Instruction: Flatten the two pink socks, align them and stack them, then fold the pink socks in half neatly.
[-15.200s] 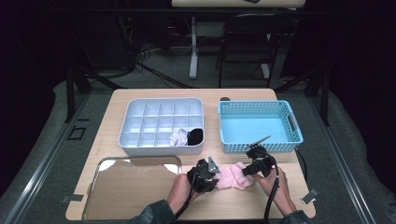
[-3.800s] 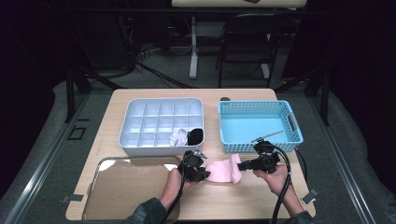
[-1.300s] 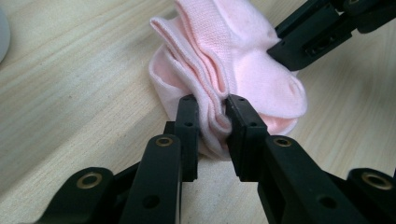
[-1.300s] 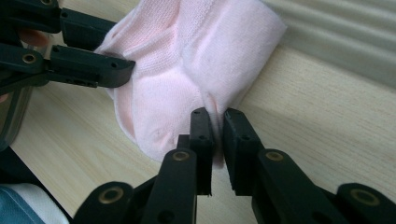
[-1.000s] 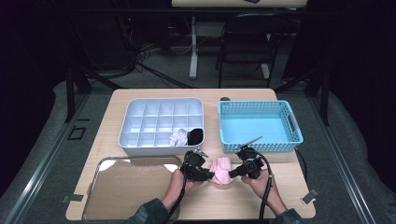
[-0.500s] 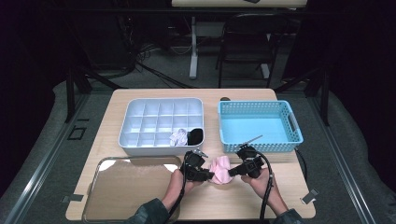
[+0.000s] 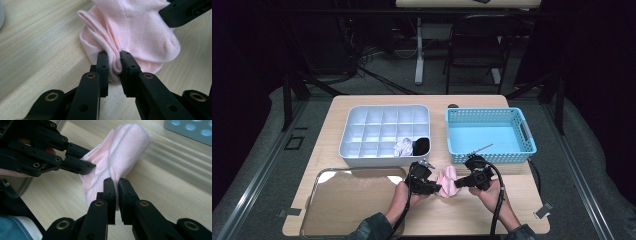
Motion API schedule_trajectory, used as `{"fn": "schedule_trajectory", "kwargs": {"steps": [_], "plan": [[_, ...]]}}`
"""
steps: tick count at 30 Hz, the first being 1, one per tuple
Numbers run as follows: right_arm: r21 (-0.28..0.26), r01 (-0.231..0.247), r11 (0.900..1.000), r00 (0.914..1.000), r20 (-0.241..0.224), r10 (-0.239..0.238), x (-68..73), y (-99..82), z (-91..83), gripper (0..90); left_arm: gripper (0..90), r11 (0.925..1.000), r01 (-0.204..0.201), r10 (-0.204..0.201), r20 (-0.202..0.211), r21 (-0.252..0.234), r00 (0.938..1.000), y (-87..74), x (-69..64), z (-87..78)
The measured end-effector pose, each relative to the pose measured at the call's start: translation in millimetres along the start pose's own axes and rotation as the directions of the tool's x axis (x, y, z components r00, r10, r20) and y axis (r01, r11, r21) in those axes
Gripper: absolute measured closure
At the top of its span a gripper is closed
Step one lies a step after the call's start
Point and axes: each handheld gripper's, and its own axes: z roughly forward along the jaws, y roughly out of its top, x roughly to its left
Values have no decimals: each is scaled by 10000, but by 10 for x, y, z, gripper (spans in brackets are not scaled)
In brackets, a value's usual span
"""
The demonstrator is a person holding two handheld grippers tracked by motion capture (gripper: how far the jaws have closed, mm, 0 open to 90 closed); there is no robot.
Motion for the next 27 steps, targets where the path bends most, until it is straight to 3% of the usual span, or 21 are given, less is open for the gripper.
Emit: {"fn": "schedule_trajectory", "kwargs": {"steps": [1, 8, 27], "plan": [[233, 266, 9994, 9996, 23, -267, -5, 13, -16, 853, 789, 10000, 5, -5, 2, -3, 10000, 0, 1, 0], [275, 562, 9980, 9984, -18, -562, 14, 28, -38, 853, 791, 10000, -27, 27, -22, 14, 10000, -3, -9, 3], [-111, 972, 9952, 9945, -372, -976, 111, 38, -11, 854, 795, 10000, 25, -25, -30, -7, 10000, -7, -15, 14]]}}
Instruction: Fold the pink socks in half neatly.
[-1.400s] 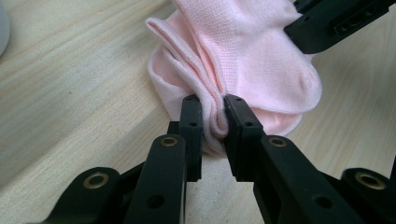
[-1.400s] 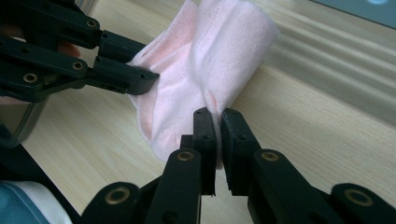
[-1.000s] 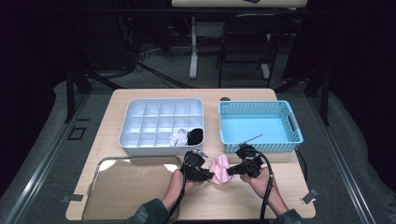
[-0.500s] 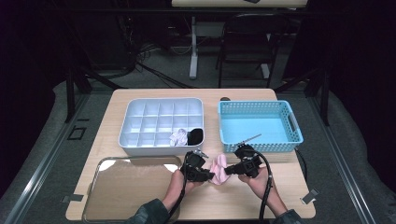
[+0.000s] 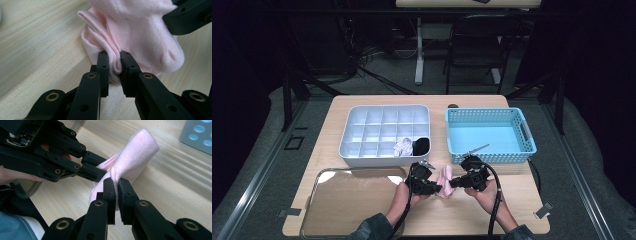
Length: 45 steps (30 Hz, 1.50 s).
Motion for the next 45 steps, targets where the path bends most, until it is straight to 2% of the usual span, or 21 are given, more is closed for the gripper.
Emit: {"fn": "schedule_trajectory", "kwargs": {"steps": [3, 5, 8, 10, 11, 13, 20, 25, 26, 28, 30, 37, 39, 44, 45], "plan": [[103, 110, 9999, 9999, -52, -109, 9, 1, 10, 854, 795, 10000, 16, -16, 7, -3, 10000, 0, 1, 1], [24, -24, 10000, 9999, -120, 24, 27, -7, 29, 854, 795, 10000, 18, -18, -4, -9, 10000, -4, 0, 0], [297, 249, 9992, 9997, 17, -250, 39, -1, 41, 854, 794, 10000, 12, -12, -7, -5, 10000, -4, -1, 0], [134, 109, 9998, 9999, -32, -109, 53, -8, 67, 854, 793, 10000, 12, -12, 13, 4, 10000, -4, 3, -1], [326, 308, 9990, 9995, 69, -311, 44, -3, 70, 853, 793, 10000, 16, -16, 46, 7, 10000, -3, 5, -1], [514, 322, 9982, 9994, 118, -328, 39, -10, 108, 853, 787, 10000, 69, -69, 84, 15, 9999, -1, 13, -4], [713, 402, 9966, 9991, 102, -410, 53, -14, 169, 852, 753, 9999, 126, -127, 186, 86, 9997, 3, 39, -18], [842, 560, 9949, 9979, 270, -585, 77, -12, 220, 851, 739, 9998, 124, -126, 211, 127, 9997, 5, 43, -25], [668, 346, 9972, 9993, 86, -352, 85, -19, 235, 850, 729, 9998, 100, -104, 205, 178, 9997, 7, 49, -33], [783, 452, 9959, 9987, 204, -469, 71, -16, 236, 849, 697, 9997, 130, -134, 219, 188, 9997, 10, 61, -48], [680, 376, 9970, 9990, 212, -391, 70, -20, 243, 849, 684, 9997, 195, -199, 236, 167, 9995, 12, 65, -55], [837, 447, 9955, 9985, 274, -472, 79, -15, 262, 846, 534, 9996, 274, -274, 31, -37, 9996, 52, 93, -147], [895, 518, 9946, 9978, 367, -553, 82, -14, 269, 846, 517, 9993, 348, -349, -92, -161, 9993, 68, 97, -179], [771, 344, 9964, 9989, 299, -368, 95, -20, 305, 845, 471, 9986, 401, -405, -96, -353, 9991, 93, 104, -222], [927, 460, 9946, 9983, 318, -491, 90, -13, 298, 845, 462, 9983, 410, -414, -88, -417, 9991, 103, 106, -224]]}}
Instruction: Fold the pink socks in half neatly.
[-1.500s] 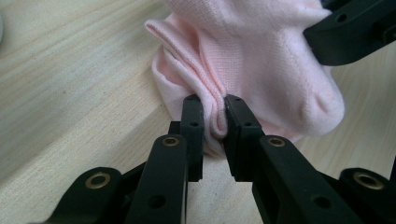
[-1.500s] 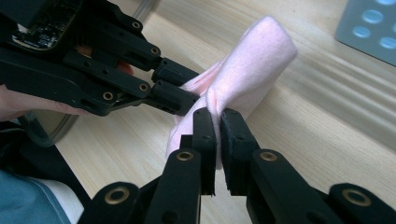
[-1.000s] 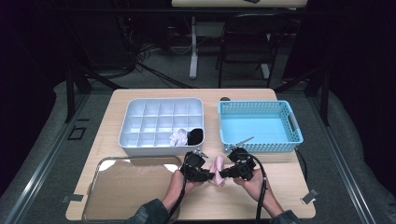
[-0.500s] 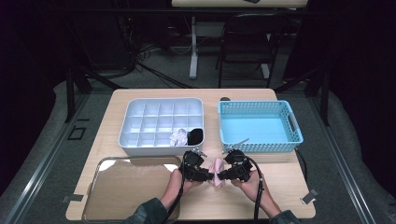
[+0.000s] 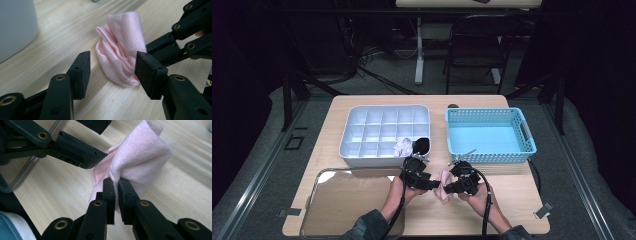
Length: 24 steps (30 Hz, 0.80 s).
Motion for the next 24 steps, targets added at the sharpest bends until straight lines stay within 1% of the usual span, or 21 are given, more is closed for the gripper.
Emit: {"fn": "schedule_trajectory", "kwargs": {"steps": [1, 2, 4, 5, 6, 9, 10, 11, 12, 13, 14, 15, 16, 17, 18, 19, 20, 21, 22, 23, 24], "plan": [[36, 15, 10000, 9999, 121, -15, 2, 1, 9, 844, 443, 10000, 51, -52, -31, -85, 10000, 21, 0, -3], [-39, -62, 10000, 10000, 53, 62, 10, 0, 20, 844, 438, 9999, 13, -14, -53, -127, 10000, 34, -1, -3], [-38, -83, 10000, 9999, 111, 83, 19, -2, 32, 844, 435, 9998, 25, -26, -63, -177, 10000, 44, -2, 1], [-61, -61, 10000, 9996, 266, 63, 39, -2, 45, 843, 431, 9997, 107, -107, 3, -202, 9999, 62, 8, 24], [-5, -10, 10000, 9994, 337, 10, 43, -1, 46, 843, 430, 9997, 106, -106, 14, -208, 9999, 76, 11, 39], [-15, -3, 10000, 9993, 364, 4, 48, -1, 52, 842, 420, 9996, 113, -112, 47, -260, 9999, 112, 2, 57], [-40, -64, 10000, 9994, 344, 66, 49, -2, 56, 842, 417, 9994, 93, -92, 19, -327, 10000, 129, -11, 61], [-33, -68, 10000, 9993, 359, 70, 49, -2, 56, 842, 414, 9993, 8, -5, 91, -385, 10000, 161, -27, 62], [-33, -68, 10000, 9993, 359, 70, 49, -2, 56, 842, 413, 9993, 8, -5, 91, -385, 10000, 161, -27, 62], [-67, -77, 9999, 9991, 415, 79, 50, -4, 61, 842, 410, 9991, -78, 81, 73, -413, 9999, 184, -44, 65], [4, -17, 10000, 9991, 431, 16, 48, 0, 58, 842, 409, 9991, -78, 81, 73, -413, 9999, 184, -44, 65], [-140, -116, 9998, 9993, 358, 121, 61, -1, 67, 842, 407, 9992, -98, 101, 89, -386, 9999, 194, -48, 71], [-140, -116, 9998, 9993, 358, 121, 61, -1, 67, 842, 407, 9993, -107, 109, 45, -372, 9999, 203, -52, 83], [-14, 12, 10000, 9992, 391, -11, 59, 3, 60, 841, 408, 9996, -103, 103, -23, -256, 9999, 214, -45, 122], [-14, 12, 10000, 9992, 391, -11, 59, 3, 60, 841, 412, 9996, -103, 103, -23, -256, 9999, 214, -45, 122], [29, 41, 10000, 9989, 475, -43, 62, 3, 59, 841, 412, 9998, -103, 101, -153, -141, 9998, 216, -41, 153], [36, 36, 10000, 9988, 482, -38, 62, 3, 59, 840, 418, 9999, -130, 130, -155, 21, 9998, 217, -34, 186], [-33, -17, 10000, 9991, 428, 18, 62, 1, 62, 839, 420, 9994, -214, 224, -360, 280, 9991, 217, -36, 238], [-33, -17, 10000, 9991, 428, 18, 62, 1, 62, 839, 422, 9994, -214, 224, -360, 280, 9991, 217, -36, 238], [-74, -177, 9998, 9988, 454, 180, 66, -4, 64, 833, 428, 9987, -276, 293, -394, 436, 9988, 215, -38, 278], [64, -138, 9999, 9979, 629, 134, 60, -5, 58, 824, 430, 9982, -341, 365, -489, 503, 9981, 211, -47, 299]]}}
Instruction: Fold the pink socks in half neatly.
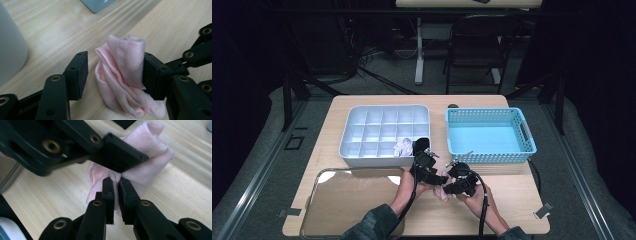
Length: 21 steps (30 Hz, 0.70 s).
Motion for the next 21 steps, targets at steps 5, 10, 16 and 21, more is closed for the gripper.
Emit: {"fn": "schedule_trajectory", "kwargs": {"steps": [5, 10, 16, 21], "plan": [[88, -300, 9995, 9987, 406, 296, 22, -11, 10, 780, 440, 9996, 28, -33, 168, 288, 9999, -24, 28, 56], [105, -270, 9996, 9985, 472, 265, 24, -9, 14, 774, 495, 9994, -54, 45, 259, 356, 9997, -28, 23, 55], [240, -221, 9995, 9987, 463, 210, 12, -4, 11, 766, 579, 9994, 52, -77, 719, 339, 9974, -47, 33, 65], [197, -270, 9994, 9986, 450, 261, 9, -5, 16, 750, 646, 9992, 165, -203, 1107, 351, 9936, -60, 65, 70]]}}
